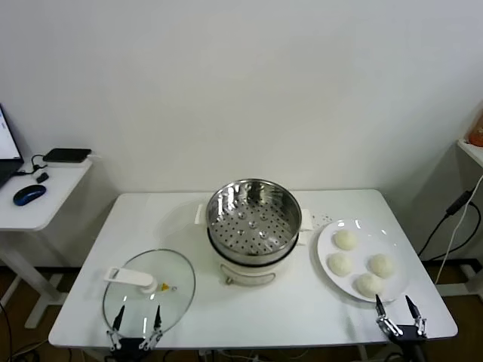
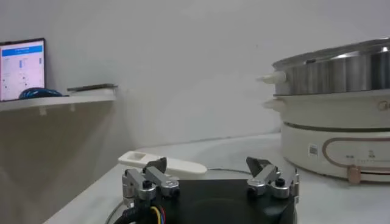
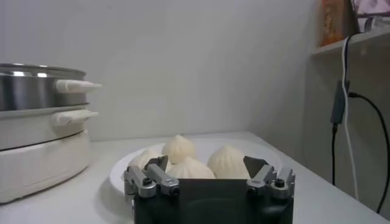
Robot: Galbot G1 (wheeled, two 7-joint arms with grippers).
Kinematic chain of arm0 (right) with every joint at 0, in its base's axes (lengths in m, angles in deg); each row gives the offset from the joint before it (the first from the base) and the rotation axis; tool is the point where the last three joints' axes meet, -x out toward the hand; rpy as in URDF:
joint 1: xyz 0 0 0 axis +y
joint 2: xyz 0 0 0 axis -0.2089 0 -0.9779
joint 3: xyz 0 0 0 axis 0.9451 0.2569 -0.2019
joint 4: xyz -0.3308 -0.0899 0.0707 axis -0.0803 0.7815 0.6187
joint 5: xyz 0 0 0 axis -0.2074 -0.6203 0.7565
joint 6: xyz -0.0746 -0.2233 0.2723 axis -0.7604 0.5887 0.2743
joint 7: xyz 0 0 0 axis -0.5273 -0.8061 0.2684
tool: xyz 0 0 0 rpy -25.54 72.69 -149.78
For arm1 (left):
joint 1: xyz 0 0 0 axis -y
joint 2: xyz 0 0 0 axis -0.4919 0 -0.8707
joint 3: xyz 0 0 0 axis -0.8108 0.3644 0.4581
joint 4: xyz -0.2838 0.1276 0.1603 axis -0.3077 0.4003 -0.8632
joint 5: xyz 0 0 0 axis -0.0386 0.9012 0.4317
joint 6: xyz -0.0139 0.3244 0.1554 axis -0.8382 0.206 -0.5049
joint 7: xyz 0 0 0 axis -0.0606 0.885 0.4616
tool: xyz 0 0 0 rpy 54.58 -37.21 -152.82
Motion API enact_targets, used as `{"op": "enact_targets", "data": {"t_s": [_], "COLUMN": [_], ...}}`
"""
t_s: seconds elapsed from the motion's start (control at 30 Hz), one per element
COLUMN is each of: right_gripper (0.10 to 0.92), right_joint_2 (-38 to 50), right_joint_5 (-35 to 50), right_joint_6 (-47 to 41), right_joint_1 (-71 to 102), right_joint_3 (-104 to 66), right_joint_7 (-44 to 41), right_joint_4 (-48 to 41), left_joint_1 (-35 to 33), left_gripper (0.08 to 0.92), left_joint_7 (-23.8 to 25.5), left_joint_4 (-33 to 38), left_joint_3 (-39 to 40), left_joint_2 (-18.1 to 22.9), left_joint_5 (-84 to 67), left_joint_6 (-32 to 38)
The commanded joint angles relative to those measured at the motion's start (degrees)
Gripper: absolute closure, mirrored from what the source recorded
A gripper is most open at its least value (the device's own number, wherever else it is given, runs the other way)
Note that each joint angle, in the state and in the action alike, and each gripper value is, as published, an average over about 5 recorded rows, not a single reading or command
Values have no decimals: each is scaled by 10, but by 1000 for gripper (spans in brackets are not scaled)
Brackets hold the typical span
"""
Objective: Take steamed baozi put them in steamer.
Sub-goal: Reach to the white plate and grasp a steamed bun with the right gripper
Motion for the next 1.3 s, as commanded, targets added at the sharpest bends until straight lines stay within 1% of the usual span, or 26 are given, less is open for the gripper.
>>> {"op": "enact_targets", "data": {"t_s": [0.03, 0.07, 0.17, 0.3, 0.43, 0.57, 0.73, 0.9, 1.1, 1.3], "right_gripper": [203, 203, 203, 203, 203, 203, 203, 203, 203, 203], "right_joint_2": [6, 8, 28, 86, 157, 240, 352, 418, 441, 420], "right_joint_5": [-54, -58, -78, -107, -177, -250, -298, -338, -349, -324], "right_joint_6": [-160, -175, -274, -403, -510, -568, -582, -569, -513, -443], "right_joint_1": [-16, -23, -74, -154, -215, -252, -297, -406, -593, -794], "right_joint_3": [-27, -30, -46, -33, 5, 40, 99, 222, 421, 634], "right_joint_7": [67, 68, 72, 57, -4, -91, -208, -305, -397, -473], "right_joint_4": [79, 85, 116, 139, 145, 136, 116, 70, -11, -103], "left_joint_1": [1, 1, 2, 3, 4, 7, 9, 11, 12, 12], "left_gripper": [177, 177, 177, 177, 177, 177, 177, 177, 177, 177], "left_joint_7": [0, 0, 0, -1, -3, -7, -7, -7, -7, -5], "left_joint_4": [-3, -3, -4, -3, -4, -5, -8, -13, -19, -25], "left_joint_3": [1, 2, 4, 7, 10, 11, 14, 16, 19, 23], "left_joint_2": [-1, -1, -2, -2, -2, -2, -3, -3, -2, -1], "left_joint_5": [9, 10, 13, 17, 22, 26, 33, 45, 57, 66], "left_joint_6": [4, 4, 5, 8, 10, 11, 19, 23, 29, 32]}}
